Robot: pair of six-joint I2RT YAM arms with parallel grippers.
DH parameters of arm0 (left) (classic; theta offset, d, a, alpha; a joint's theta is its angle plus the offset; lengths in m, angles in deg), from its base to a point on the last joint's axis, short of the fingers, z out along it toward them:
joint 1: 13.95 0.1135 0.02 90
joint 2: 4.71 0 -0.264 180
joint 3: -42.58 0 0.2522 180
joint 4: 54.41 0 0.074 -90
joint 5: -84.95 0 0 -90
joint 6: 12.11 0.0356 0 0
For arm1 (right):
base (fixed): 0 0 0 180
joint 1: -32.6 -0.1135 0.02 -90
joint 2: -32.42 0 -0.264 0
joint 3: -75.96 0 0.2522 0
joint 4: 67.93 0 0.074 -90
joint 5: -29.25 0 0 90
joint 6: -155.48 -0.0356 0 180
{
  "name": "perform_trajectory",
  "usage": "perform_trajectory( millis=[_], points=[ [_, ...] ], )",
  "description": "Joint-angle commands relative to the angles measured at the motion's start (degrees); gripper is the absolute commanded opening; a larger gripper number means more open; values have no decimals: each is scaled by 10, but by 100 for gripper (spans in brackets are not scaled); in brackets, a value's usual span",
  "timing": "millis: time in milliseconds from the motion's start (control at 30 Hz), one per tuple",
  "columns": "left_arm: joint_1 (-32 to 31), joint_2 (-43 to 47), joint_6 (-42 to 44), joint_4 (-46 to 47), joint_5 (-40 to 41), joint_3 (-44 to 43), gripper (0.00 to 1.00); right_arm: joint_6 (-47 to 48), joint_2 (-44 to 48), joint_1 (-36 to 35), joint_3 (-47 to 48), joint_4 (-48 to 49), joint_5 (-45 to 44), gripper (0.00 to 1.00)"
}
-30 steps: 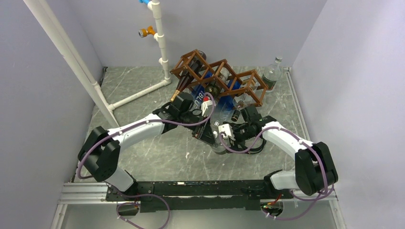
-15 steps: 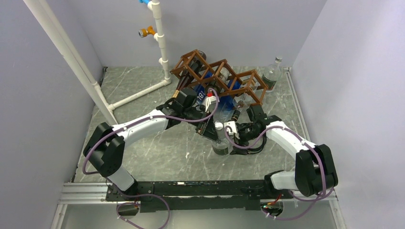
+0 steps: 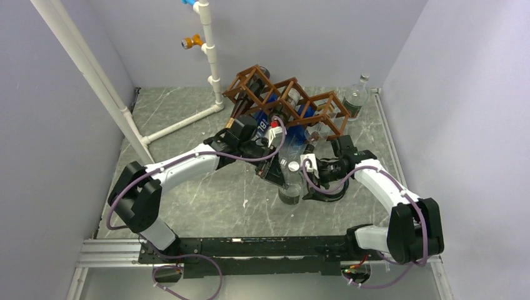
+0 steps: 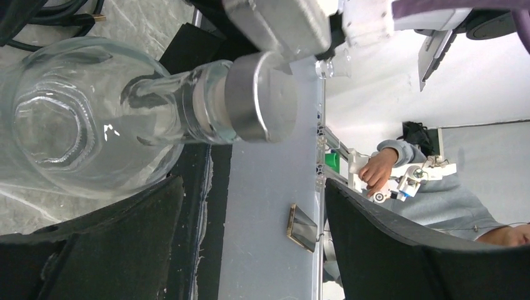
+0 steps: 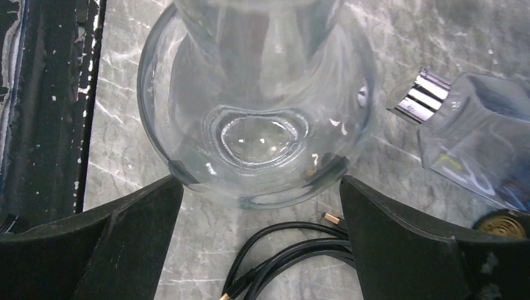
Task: Take the wine bottle off the wine rack
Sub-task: Place the wine bottle at the center of the board.
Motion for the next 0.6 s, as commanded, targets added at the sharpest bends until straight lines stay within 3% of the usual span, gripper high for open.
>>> perform_trajectory(
  millis=[0,267,567],
  points=[
    [-2,42,35,-13,11,-15,89,11,24,14,30,-16,52,98],
    [18,96,68,-64,57,6,92,12,43,37,54,-48,82,99],
    [111,213,135,-137,120,38,99,-14,71,47,100,-81,131,99]
  ],
)
